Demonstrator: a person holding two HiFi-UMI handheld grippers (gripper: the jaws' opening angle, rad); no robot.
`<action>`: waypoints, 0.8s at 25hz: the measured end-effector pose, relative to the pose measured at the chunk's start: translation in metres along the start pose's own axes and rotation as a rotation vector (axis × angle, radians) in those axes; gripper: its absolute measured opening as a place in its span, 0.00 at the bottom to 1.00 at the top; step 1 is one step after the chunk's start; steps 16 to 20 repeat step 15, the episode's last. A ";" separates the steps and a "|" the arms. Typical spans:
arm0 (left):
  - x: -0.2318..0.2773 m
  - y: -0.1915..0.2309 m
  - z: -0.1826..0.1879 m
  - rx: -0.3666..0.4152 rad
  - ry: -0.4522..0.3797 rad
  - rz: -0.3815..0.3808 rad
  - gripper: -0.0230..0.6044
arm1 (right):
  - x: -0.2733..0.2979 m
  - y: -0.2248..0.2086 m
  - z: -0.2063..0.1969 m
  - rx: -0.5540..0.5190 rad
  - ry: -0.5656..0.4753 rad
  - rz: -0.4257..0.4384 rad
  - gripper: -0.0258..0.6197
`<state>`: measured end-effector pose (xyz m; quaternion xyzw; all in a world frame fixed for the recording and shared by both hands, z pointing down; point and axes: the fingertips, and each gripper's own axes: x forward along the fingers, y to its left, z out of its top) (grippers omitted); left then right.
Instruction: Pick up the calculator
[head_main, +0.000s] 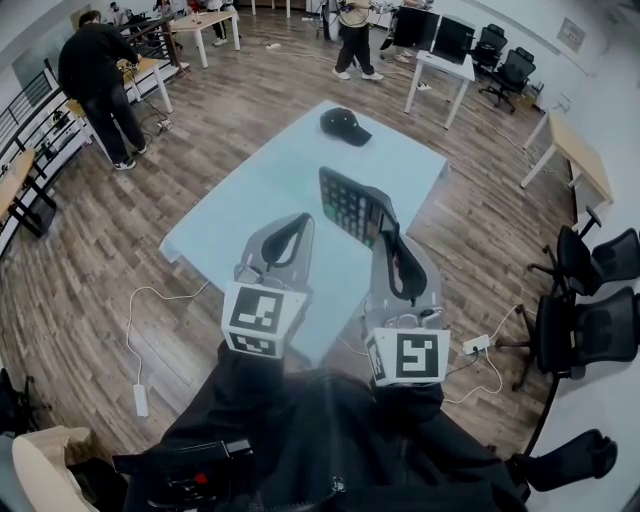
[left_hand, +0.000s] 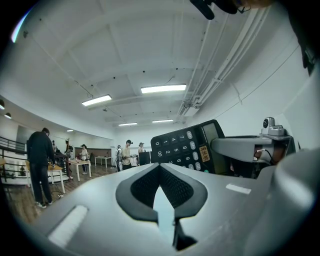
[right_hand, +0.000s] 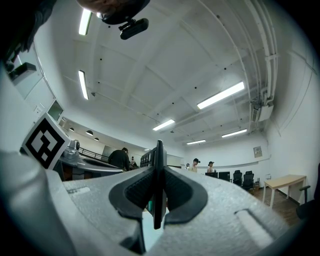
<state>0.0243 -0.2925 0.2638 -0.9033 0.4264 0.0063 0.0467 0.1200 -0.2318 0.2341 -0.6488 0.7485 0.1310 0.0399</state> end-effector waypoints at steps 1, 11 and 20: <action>0.000 -0.001 -0.001 0.001 0.001 -0.002 0.04 | -0.001 -0.001 0.000 0.000 -0.001 0.000 0.11; -0.001 -0.003 -0.001 0.004 0.008 -0.014 0.03 | -0.001 0.002 0.000 0.000 0.003 -0.004 0.11; -0.002 -0.003 -0.003 0.001 0.010 -0.010 0.04 | -0.003 0.003 -0.002 0.000 0.003 0.000 0.11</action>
